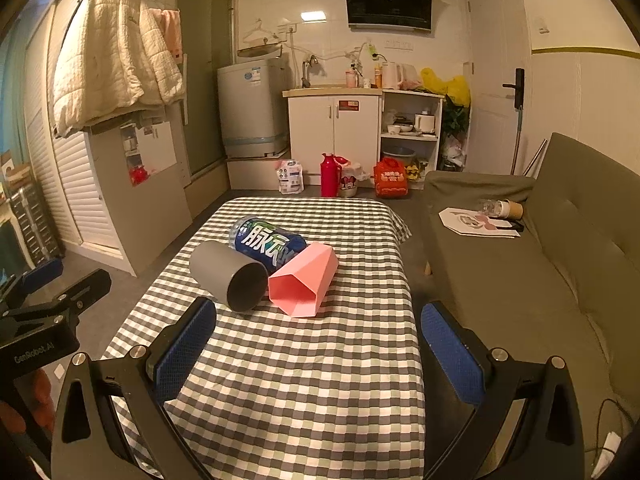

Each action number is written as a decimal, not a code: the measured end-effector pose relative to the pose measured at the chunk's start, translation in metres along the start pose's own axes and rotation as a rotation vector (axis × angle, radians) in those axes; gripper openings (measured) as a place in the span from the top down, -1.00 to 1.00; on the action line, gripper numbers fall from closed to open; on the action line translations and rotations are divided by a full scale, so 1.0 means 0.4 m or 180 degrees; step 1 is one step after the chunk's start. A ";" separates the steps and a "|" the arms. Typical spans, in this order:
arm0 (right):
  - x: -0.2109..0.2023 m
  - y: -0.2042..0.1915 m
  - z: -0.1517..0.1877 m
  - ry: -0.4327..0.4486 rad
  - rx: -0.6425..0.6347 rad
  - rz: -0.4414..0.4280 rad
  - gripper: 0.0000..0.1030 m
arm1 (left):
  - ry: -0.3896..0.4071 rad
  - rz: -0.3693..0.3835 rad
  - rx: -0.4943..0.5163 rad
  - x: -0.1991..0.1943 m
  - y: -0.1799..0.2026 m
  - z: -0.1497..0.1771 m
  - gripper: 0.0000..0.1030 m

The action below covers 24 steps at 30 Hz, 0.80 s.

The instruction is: Flip cup upside down

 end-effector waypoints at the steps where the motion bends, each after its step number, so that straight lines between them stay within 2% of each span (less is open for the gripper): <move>1: 0.000 0.000 0.000 -0.0004 0.0000 -0.0003 -0.99 | 0.0015 0.0000 -0.0003 -0.003 0.000 0.000 -1.00; 24: -0.016 -0.004 -0.010 -0.0011 -0.0001 -0.0006 -0.99 | -0.0014 -0.0021 0.0035 -0.011 -0.004 0.001 -1.00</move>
Point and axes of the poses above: each gripper's, at about its wrist camera, not at the fingertips, and x roughly the way its jaws point, y to its right, z to its underside, the point moved 7 cm from there along x, roughly the way its jaws point, and after that the axes turned 14 degrees about x, right-handed, at the moved point
